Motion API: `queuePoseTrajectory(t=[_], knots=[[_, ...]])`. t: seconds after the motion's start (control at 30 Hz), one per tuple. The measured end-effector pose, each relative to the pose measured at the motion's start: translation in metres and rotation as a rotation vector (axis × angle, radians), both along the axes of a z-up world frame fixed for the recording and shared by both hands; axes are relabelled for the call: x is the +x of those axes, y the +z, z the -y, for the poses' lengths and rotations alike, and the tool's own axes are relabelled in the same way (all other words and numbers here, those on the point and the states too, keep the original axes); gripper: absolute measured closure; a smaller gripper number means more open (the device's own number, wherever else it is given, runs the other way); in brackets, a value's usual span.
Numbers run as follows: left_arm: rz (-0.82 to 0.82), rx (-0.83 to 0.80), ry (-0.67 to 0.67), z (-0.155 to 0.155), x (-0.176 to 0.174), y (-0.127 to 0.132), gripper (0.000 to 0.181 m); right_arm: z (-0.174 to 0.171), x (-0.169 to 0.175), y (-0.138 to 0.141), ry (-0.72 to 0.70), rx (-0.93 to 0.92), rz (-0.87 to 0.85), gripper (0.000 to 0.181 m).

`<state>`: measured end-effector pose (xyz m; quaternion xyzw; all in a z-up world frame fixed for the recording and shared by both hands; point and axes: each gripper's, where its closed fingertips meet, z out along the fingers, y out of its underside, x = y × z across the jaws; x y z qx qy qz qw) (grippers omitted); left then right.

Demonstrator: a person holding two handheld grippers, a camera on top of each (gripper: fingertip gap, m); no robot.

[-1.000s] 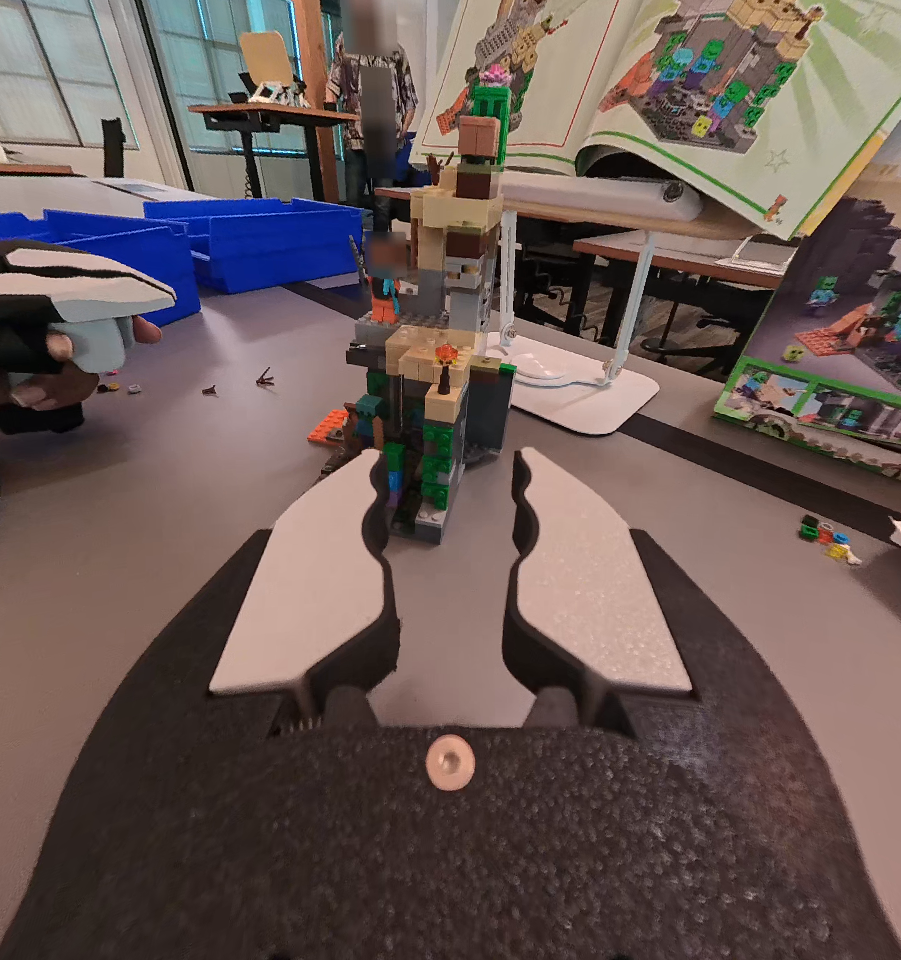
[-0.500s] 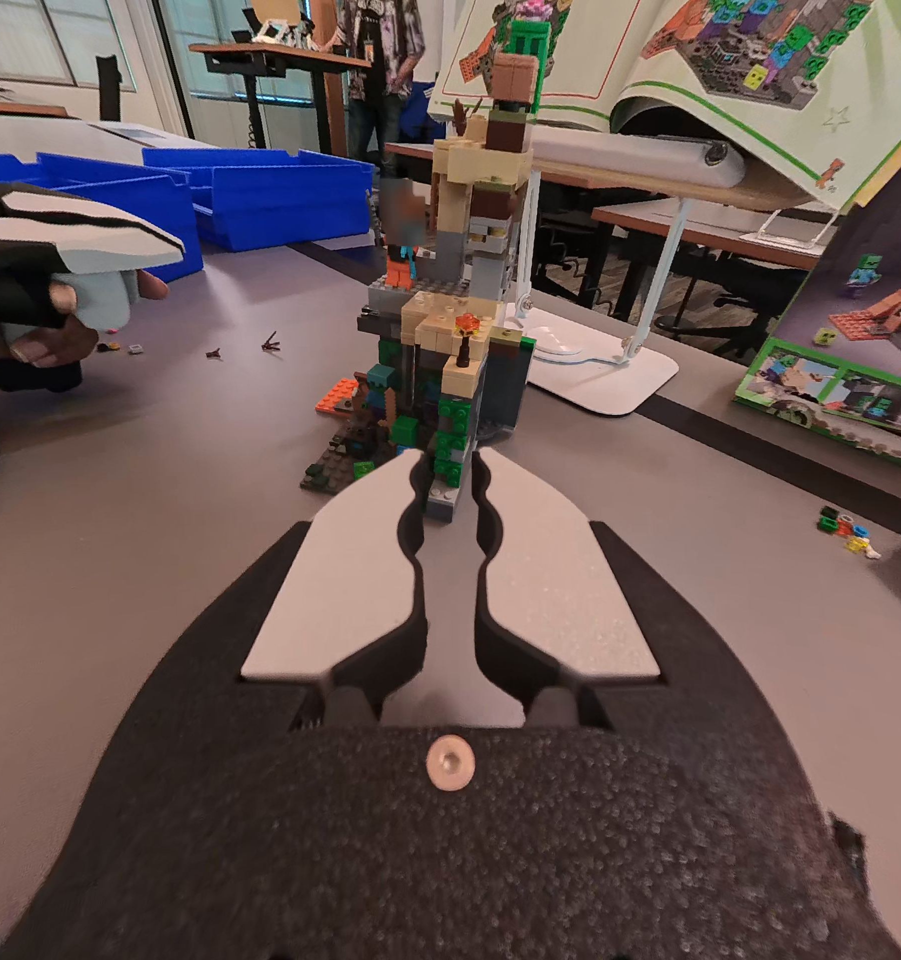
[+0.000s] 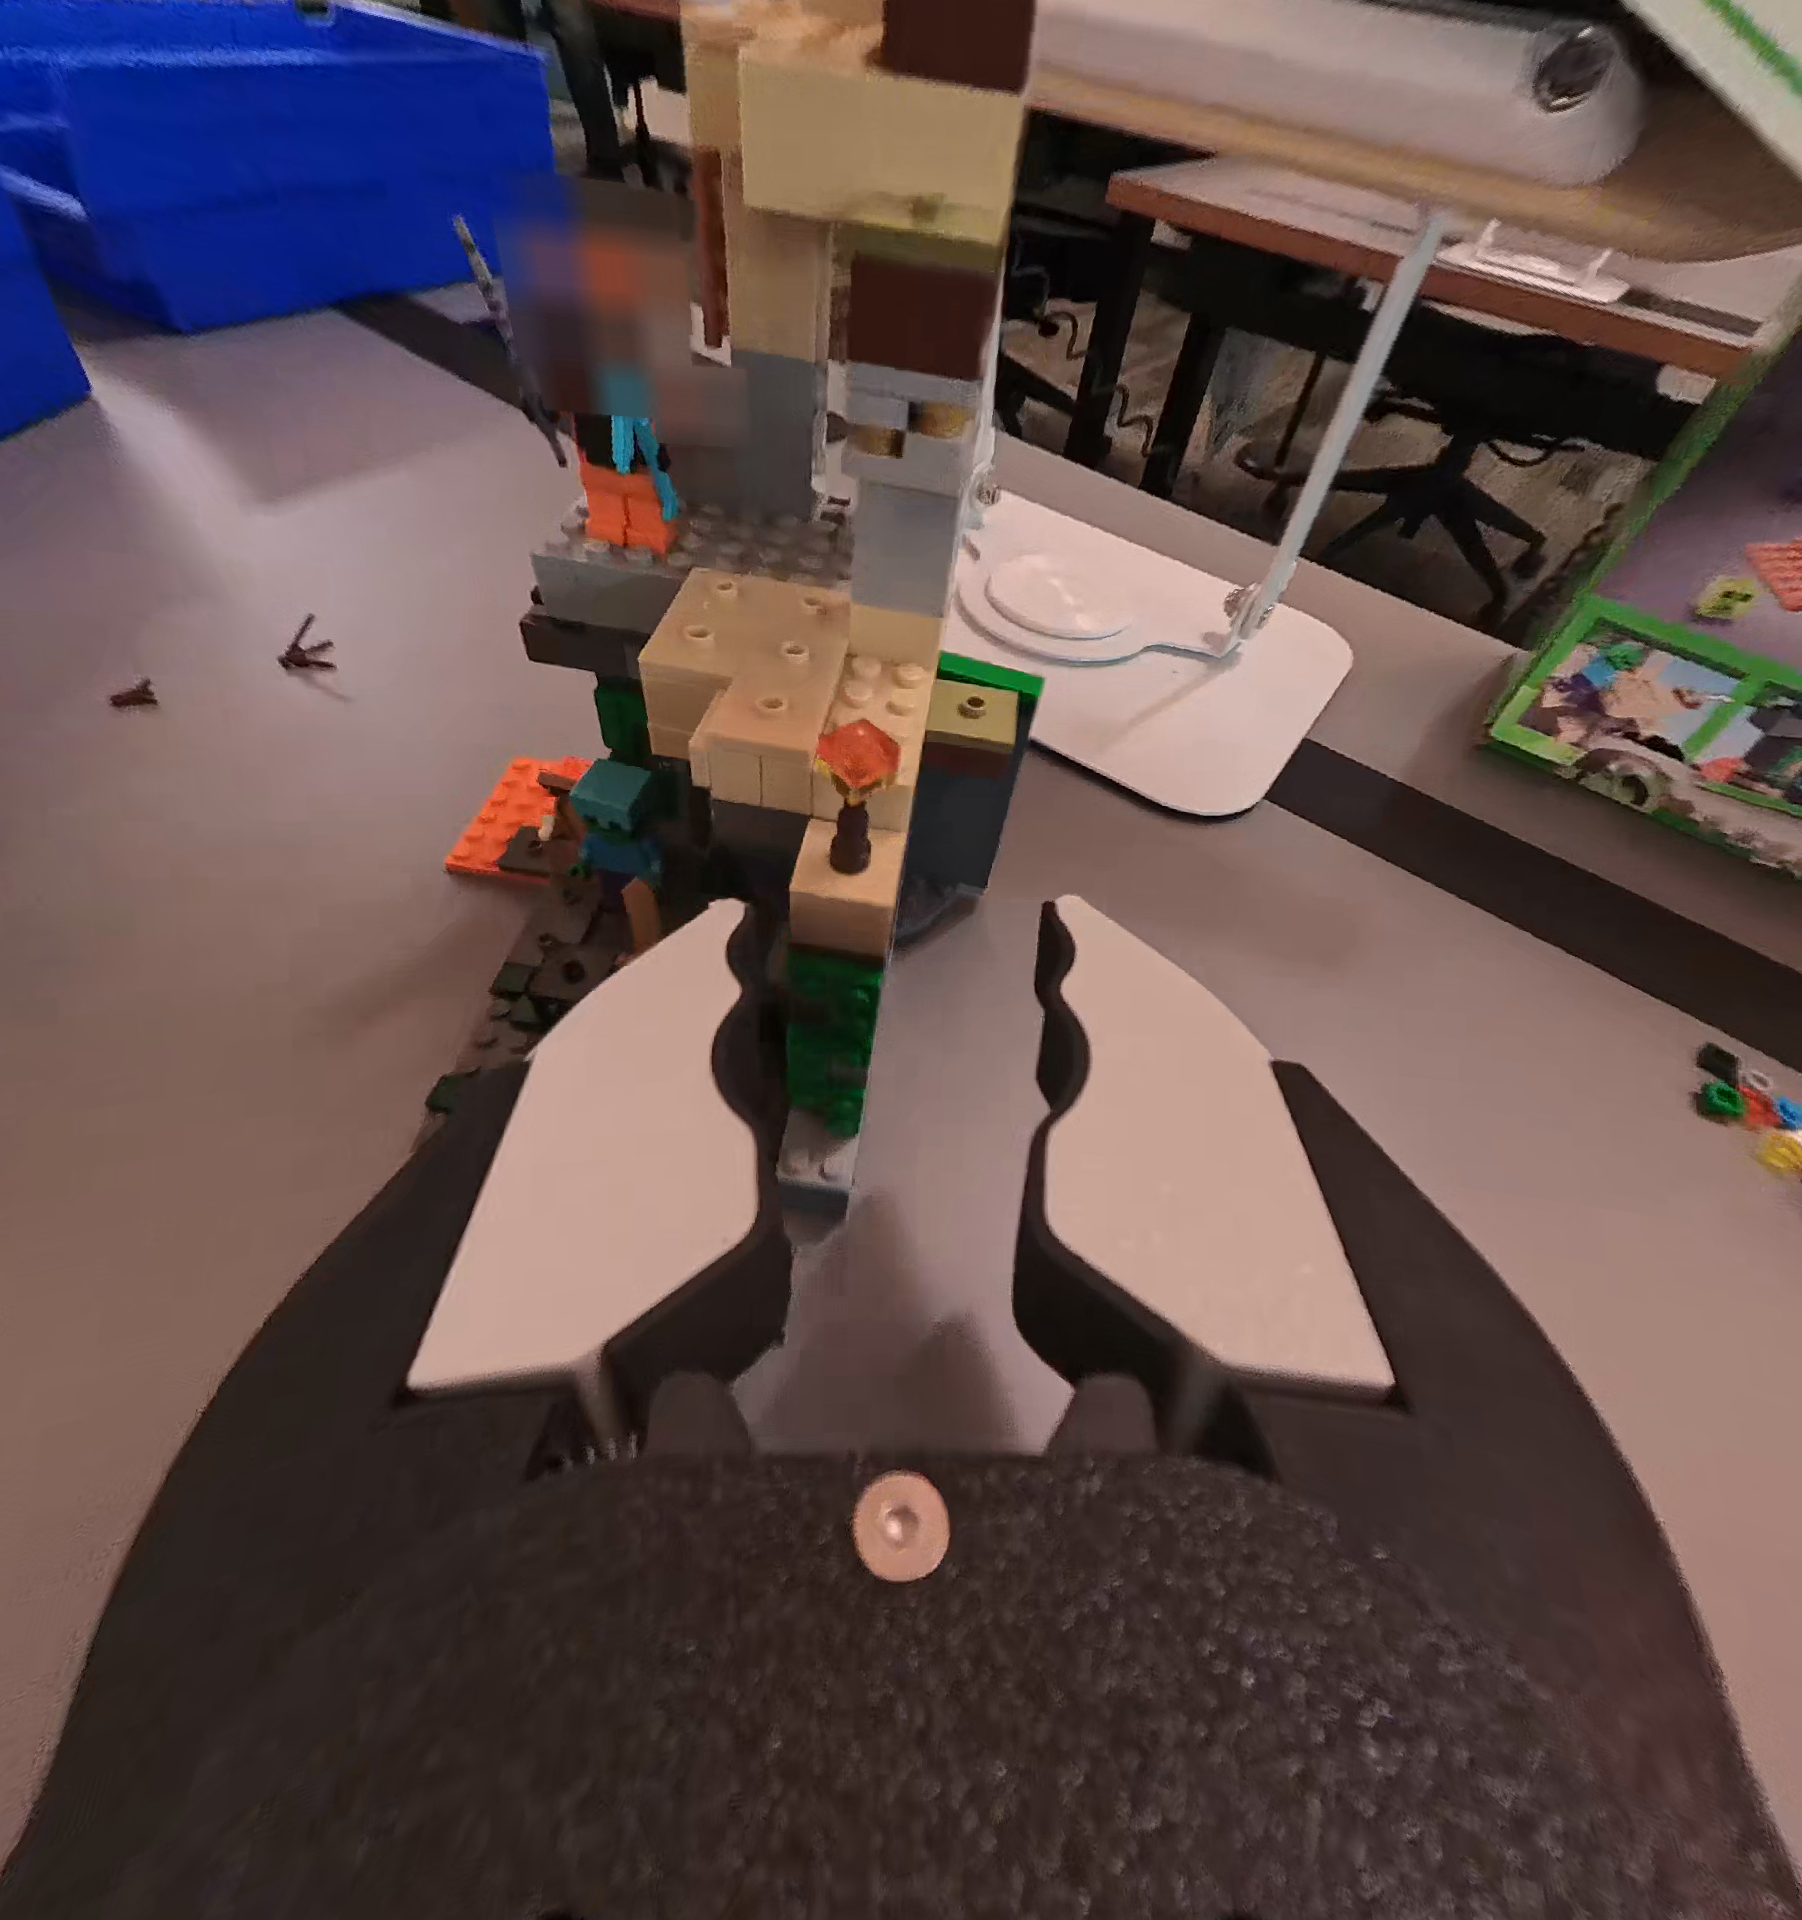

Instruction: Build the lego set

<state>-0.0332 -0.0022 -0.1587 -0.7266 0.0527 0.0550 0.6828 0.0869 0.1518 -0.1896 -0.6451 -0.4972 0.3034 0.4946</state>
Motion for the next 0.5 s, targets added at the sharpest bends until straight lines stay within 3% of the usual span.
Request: queuePoseTrajectory(t=[0.1,0.2,0.5], knots=[[0.001,-0.007,0.006,0.000,0.000,-0.001,0.181,-0.004,-0.013,-0.006,0.025,0.020,0.049,0.140],[-0.003,-0.005,0.010,0.000,0.000,0.001,0.181,-0.007,-0.016,-0.007,0.047,0.055,0.079,0.160],[-0.007,-0.019,0.007,-0.001,0.001,-0.003,0.181,-0.023,-0.016,-0.007,0.239,0.072,0.055,0.160]])
